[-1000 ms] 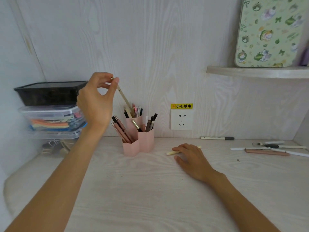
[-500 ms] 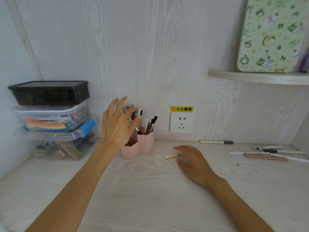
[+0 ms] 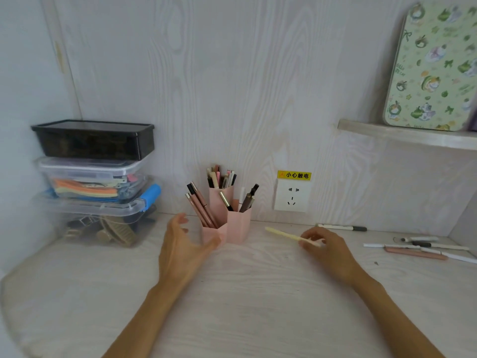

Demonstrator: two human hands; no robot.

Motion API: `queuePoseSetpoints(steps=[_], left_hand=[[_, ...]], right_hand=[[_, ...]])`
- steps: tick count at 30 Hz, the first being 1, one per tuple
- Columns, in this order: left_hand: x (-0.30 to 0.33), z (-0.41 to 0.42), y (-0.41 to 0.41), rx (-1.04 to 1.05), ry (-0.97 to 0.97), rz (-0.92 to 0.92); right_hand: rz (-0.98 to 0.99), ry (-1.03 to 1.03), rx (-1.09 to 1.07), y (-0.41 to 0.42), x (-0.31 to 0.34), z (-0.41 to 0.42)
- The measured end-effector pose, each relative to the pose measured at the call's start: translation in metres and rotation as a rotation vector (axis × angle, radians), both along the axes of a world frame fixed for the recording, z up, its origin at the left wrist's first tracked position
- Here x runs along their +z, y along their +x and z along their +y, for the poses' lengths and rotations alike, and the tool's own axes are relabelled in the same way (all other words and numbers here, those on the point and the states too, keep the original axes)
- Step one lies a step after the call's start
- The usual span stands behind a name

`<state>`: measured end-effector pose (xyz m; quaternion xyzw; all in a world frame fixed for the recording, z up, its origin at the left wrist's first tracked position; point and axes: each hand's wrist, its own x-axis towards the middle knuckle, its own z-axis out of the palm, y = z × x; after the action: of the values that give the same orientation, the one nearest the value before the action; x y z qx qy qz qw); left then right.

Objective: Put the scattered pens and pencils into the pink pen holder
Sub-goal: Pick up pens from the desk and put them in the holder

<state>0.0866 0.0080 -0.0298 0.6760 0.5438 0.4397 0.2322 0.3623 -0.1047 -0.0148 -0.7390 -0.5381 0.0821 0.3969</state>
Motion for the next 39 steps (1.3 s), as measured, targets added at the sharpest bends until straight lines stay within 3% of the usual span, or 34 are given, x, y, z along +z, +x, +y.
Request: queuePoseSetpoints(steps=[3,6,9,16,19,22,28,39], left_hand=[[-0.005,0.008,0.002,-0.07,-0.065,0.049],[-0.003,0.009,0.002,-0.091,-0.06,0.065],[-0.005,0.008,0.001,-0.088,-0.038,0.05],[-0.007,0.007,-0.001,-0.129,-0.011,0.012],[-0.008,0.008,-0.001,-0.128,-0.001,0.012],[-0.009,0.007,-0.002,-0.127,0.008,0.012],[-0.01,0.006,-0.001,-0.154,0.022,-0.027],[-0.007,0.003,0.004,-0.145,-0.031,0.052]], right_hand=[[0.325,0.269,0.026,-0.016,0.037,-0.006],[0.446,0.461,0.109,-0.037,0.077,-0.002],[0.288,0.431,0.222,-0.061,0.108,0.012],[-0.577,0.057,0.202,-0.103,0.145,0.05],[-0.774,0.01,0.144,-0.115,0.138,0.067],[-0.748,-0.011,0.157,-0.123,0.114,0.083],[-0.581,0.328,0.041,-0.132,0.082,0.081],[-0.687,0.37,0.044,-0.126,0.071,0.066]])
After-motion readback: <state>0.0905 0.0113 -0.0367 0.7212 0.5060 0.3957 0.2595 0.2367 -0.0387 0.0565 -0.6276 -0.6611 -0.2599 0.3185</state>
